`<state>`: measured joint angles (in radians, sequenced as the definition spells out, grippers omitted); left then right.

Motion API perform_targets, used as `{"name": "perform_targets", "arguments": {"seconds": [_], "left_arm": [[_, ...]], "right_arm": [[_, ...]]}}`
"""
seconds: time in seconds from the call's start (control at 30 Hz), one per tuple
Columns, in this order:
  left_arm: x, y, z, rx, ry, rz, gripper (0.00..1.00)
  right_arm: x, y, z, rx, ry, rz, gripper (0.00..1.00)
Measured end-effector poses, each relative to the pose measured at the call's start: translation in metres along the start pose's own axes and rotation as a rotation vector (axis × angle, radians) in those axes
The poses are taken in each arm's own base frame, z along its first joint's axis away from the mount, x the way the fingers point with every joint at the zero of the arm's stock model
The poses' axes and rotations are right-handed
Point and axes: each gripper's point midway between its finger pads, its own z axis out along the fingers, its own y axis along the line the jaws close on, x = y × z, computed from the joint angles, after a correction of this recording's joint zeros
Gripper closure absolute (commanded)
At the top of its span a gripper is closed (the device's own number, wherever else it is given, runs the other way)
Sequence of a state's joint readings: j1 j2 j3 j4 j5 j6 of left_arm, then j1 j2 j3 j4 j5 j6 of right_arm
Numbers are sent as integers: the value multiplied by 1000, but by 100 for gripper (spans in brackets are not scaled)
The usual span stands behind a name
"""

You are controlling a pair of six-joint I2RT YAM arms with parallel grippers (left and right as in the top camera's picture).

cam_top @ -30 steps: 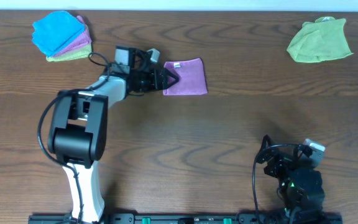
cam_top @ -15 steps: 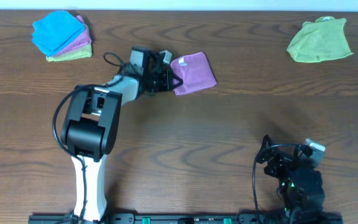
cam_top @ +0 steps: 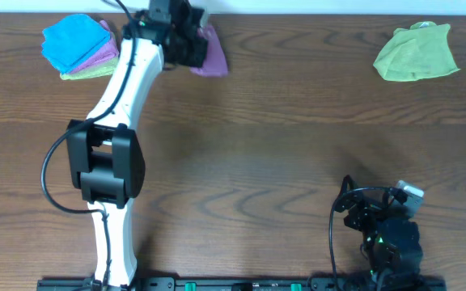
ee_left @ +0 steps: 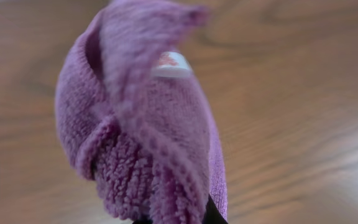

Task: Fold the cloth
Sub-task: 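Carry the folded pink cloth with the left gripper to the far-left stack, then lower the pink cloth onto the cloth stack and adjust it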

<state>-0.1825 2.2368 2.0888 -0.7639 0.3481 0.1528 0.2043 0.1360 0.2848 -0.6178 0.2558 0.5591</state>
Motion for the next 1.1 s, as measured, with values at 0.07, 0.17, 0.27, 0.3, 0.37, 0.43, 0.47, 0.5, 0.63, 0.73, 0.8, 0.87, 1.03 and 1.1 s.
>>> {"name": "perform_targets", "arguments": {"seconds": [0.07, 0.17, 0.27, 0.3, 0.37, 0.43, 0.47, 0.5, 0.63, 0.73, 0.8, 0.87, 1.03, 1.1], "left_arm": [[-10, 17, -13, -62, -23, 24, 95], [-25, 51, -36, -152, -64, 28, 95], [-33, 84, -57, -219, -100, 11, 95], [-34, 96, -64, -241, -110, 0, 95], [-34, 122, -78, -285, -125, -30, 95], [-30, 144, -89, -317, -131, -59, 95], [-28, 153, -93, -330, -133, -71, 95], [-25, 163, -98, -343, -134, -85, 95], [-16, 190, -111, -372, -140, -124, 95], [-13, 204, -119, -376, -155, -150, 94], [-11, 211, -123, -374, -165, -171, 94], [-11, 219, -128, -366, -186, -192, 94], [-12, 242, -145, -328, -269, -286, 94], [-11, 252, -154, -311, -305, -334, 94]], "right_arm": [[0, 0, 0, 1, 0, 0, 1], [0, 0, 0, 1, 2, 0, 1], [2, -1, 0, 5, 8, -2, 1], [3, -2, 0, 7, 12, -3, 1], [4, -2, 0, 10, 16, -5, 1], [5, -3, 0, 12, 20, -6, 1], [5, -3, 0, 13, 21, -6, 1], [5, -3, 0, 13, 21, -6, 1], [5, -3, 0, 14, 21, -6, 1], [5, -3, 0, 13, 21, -6, 1], [5, -3, 0, 13, 21, -6, 1], [5, -3, 0, 14, 21, -6, 1], [5, -3, 0, 14, 22, -6, 1], [6, -4, 0, 14, 23, -7, 1]]}}
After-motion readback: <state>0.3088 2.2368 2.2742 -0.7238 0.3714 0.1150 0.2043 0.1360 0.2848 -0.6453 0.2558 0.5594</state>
